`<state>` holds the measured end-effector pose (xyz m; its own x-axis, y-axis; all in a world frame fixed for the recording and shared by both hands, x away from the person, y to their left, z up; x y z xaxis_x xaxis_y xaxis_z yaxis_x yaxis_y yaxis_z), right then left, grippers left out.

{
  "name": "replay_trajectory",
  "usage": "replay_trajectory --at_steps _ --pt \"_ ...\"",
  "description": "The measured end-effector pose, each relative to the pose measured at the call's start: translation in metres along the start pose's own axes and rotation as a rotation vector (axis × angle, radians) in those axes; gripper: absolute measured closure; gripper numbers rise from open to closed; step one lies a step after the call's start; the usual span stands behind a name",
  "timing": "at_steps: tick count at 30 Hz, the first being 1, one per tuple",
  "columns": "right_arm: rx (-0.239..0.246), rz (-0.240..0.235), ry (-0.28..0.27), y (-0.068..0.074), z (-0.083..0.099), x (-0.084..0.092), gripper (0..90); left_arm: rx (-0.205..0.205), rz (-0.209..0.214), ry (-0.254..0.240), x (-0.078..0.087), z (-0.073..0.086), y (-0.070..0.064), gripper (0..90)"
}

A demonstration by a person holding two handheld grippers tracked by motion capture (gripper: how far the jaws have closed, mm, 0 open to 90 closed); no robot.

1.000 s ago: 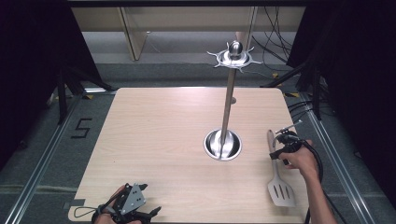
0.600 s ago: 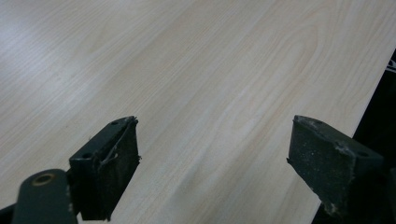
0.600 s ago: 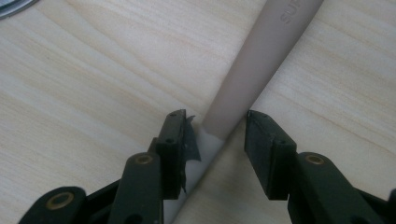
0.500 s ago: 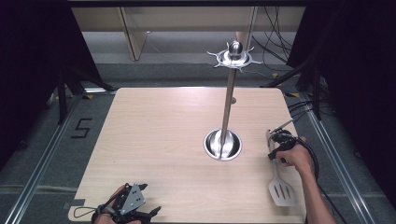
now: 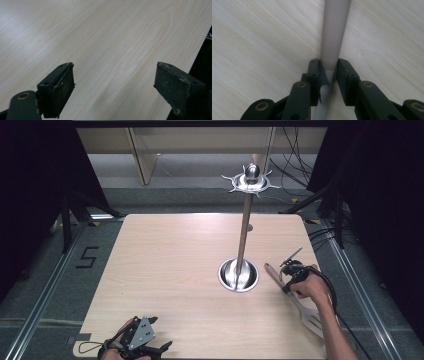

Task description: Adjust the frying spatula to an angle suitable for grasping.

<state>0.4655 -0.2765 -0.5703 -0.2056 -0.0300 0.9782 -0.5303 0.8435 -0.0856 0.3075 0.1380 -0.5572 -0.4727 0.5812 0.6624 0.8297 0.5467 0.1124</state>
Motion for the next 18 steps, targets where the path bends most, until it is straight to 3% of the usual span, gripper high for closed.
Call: replay_trajectory --at_steps 1,5,7,9,10,11,12,13,14,15,18 --pt "0.024 0.006 0.003 -0.0004 -0.0019 0.0000 73.6 -0.001 0.004 0.002 0.0002 0.0002 -0.0007 15.4" --pt "0.034 0.018 0.030 -0.0011 -0.0026 -0.0006 73.6 -0.011 -0.003 0.013 0.0007 0.0008 0.0007 15.4" --pt "0.008 0.018 0.043 0.0012 -0.0030 -0.0004 73.6 -0.005 -0.002 0.006 0.0007 0.0002 0.0003 15.4" --pt "0.016 0.021 0.043 0.0002 -0.0032 -0.0009 73.6 -0.009 -0.004 0.010 0.0009 0.0006 0.0008 15.4" --pt "0.039 0.022 0.047 0.0000 -0.0034 -0.0008 73.7 -0.006 -0.004 0.002 0.0009 -0.0002 0.0003 15.4" --pt "0.030 0.027 0.049 0.0010 -0.0037 -0.0008 73.7 -0.002 -0.003 -0.004 0.0008 -0.0008 0.0000 15.4" --pt "0.070 0.027 0.039 -0.0011 -0.0050 -0.0015 73.9 -0.002 -0.004 -0.003 0.0009 -0.0007 0.0002 15.4" --pt "0.047 0.026 0.049 0.0011 -0.0039 -0.0006 74.2 -0.002 -0.004 -0.003 0.0009 -0.0007 0.0002 15.4" --pt "0.044 0.024 0.050 0.0021 -0.0034 -0.0001 74.5 -0.001 -0.004 -0.005 0.0010 -0.0008 0.0002 15.4" --pt "0.078 0.025 0.029 -0.0012 -0.0049 -0.0012 75.0 0.000 -0.002 -0.007 0.0010 -0.0010 0.0001 15.4" --pt "0.050 0.010 0.022 0.0021 -0.0042 -0.0001 75.4 0.001 -0.002 -0.008 0.0010 -0.0013 0.0001 15.4"
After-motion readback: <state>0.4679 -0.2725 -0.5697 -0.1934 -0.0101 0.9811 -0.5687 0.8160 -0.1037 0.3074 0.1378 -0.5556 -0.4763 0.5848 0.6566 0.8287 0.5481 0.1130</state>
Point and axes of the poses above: each handheld gripper's, and its own axes: x roughly backward along the jaws, z roughly out of its underside, y roughly to its left, the point moved 10 cm from there along -x, roughly forward along the jaws, and after that the axes turned 5 degrees about z, right-handed, at the moved point
